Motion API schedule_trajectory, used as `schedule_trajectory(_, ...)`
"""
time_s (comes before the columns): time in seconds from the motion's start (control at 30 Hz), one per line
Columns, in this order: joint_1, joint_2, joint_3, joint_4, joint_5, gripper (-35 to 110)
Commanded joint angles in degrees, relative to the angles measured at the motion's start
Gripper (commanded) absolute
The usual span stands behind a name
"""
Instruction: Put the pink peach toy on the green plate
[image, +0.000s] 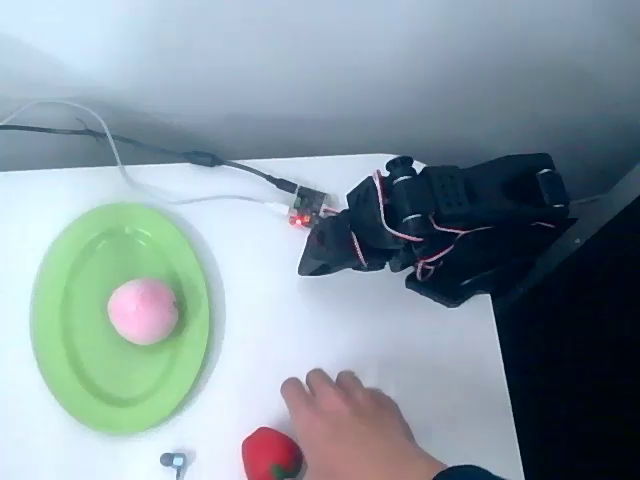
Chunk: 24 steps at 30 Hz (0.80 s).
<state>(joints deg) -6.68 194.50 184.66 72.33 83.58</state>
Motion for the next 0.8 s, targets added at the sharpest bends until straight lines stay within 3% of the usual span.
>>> schedule_trajectory(0.0, 8.88, 1.23, 2.99, 1.76, 3.69, 0)
schedule_trajectory(0.77, 8.70, 1.23, 2.99, 1.76, 3.69, 0)
